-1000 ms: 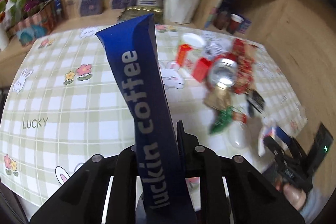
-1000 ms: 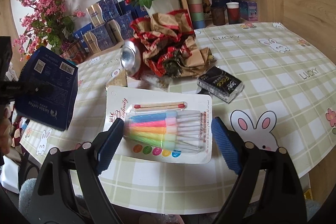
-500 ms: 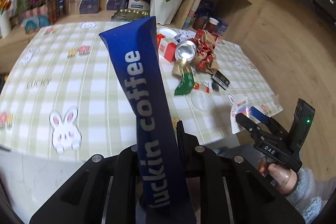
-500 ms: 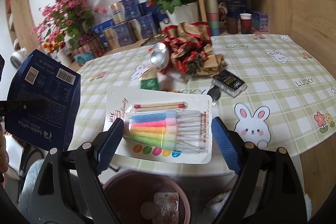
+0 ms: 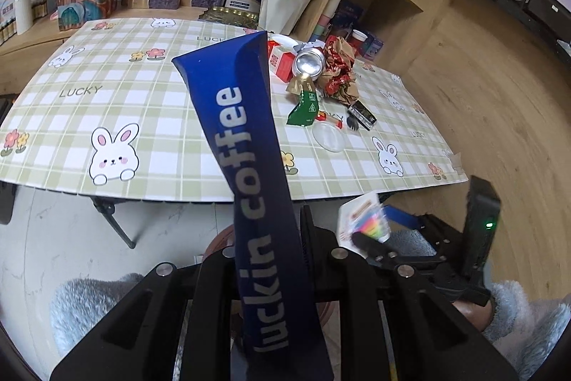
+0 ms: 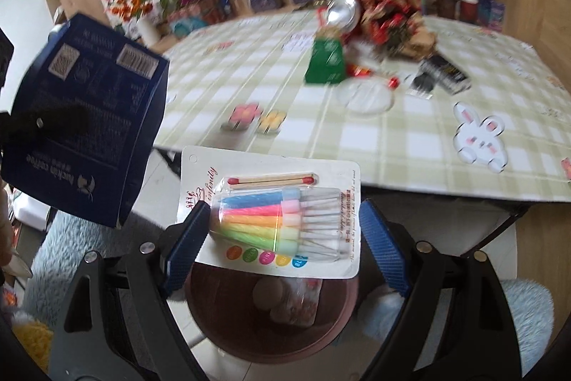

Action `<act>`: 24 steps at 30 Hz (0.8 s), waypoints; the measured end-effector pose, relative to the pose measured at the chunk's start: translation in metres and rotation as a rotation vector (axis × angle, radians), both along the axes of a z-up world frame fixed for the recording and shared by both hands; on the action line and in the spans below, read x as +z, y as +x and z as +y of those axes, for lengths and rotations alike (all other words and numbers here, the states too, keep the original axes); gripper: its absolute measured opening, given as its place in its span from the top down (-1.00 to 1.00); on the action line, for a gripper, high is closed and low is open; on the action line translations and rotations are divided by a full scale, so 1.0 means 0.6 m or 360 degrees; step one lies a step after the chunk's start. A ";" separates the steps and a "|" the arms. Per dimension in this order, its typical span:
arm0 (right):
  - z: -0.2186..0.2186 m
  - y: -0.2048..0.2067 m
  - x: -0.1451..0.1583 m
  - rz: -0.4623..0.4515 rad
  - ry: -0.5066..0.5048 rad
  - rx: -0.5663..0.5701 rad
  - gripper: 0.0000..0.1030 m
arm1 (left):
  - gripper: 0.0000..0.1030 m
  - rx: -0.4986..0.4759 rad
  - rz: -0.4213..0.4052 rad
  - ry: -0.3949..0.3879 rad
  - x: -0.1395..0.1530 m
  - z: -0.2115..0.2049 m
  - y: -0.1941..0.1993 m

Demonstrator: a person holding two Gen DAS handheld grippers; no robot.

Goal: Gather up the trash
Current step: 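Lift the coffee box with the left gripper and carry the candle card toward the bin, then open the right gripper over the brown bin to drop the candle card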

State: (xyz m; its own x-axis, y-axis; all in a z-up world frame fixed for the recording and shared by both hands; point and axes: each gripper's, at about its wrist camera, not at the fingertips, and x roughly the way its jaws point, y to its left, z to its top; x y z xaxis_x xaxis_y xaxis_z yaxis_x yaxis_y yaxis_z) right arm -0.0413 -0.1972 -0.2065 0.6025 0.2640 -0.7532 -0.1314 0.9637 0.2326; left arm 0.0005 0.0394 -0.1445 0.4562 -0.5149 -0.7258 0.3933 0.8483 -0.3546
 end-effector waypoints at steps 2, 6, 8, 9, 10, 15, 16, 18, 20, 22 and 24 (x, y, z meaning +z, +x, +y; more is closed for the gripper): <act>0.008 0.001 -0.008 0.0036 0.0002 0.0018 -0.63 | 0.68 0.0002 0.0004 -0.0001 -0.001 0.004 -0.003; 0.015 0.003 -0.016 0.0063 -0.0002 0.0040 -0.64 | 0.68 0.0002 0.0015 0.0003 -0.004 0.011 -0.007; 0.019 0.003 -0.020 0.0077 -0.0005 0.0049 -0.64 | 0.68 0.0005 0.0026 0.0001 -0.007 0.014 -0.007; 0.020 0.004 -0.022 0.0083 -0.0005 0.0052 -0.64 | 0.68 0.0012 0.0036 -0.0005 -0.009 0.016 -0.007; 0.022 0.004 -0.024 0.0093 -0.0004 0.0057 -0.64 | 0.68 0.0018 0.0045 -0.0014 -0.012 0.018 -0.007; 0.023 0.009 -0.032 0.0124 0.0000 0.0068 -0.64 | 0.68 0.0037 0.0099 -0.0060 -0.026 0.025 -0.006; 0.023 0.009 -0.034 0.0133 0.0002 0.0070 -0.64 | 0.68 0.0038 0.0104 -0.0058 -0.028 0.024 -0.006; 0.024 0.010 -0.037 0.0144 0.0006 0.0073 -0.64 | 0.68 0.0037 0.0115 -0.0055 -0.032 0.025 -0.006; 0.024 0.011 -0.040 0.0156 0.0012 0.0075 -0.65 | 0.68 0.0036 0.0117 -0.0049 -0.034 0.025 -0.006; 0.024 0.013 -0.043 0.0168 0.0034 0.0082 -0.65 | 0.68 0.0034 0.0120 -0.0043 -0.036 0.024 -0.006; 0.024 0.013 -0.042 0.0167 0.0053 0.0084 -0.65 | 0.68 0.0037 0.0124 -0.0043 -0.037 0.023 -0.005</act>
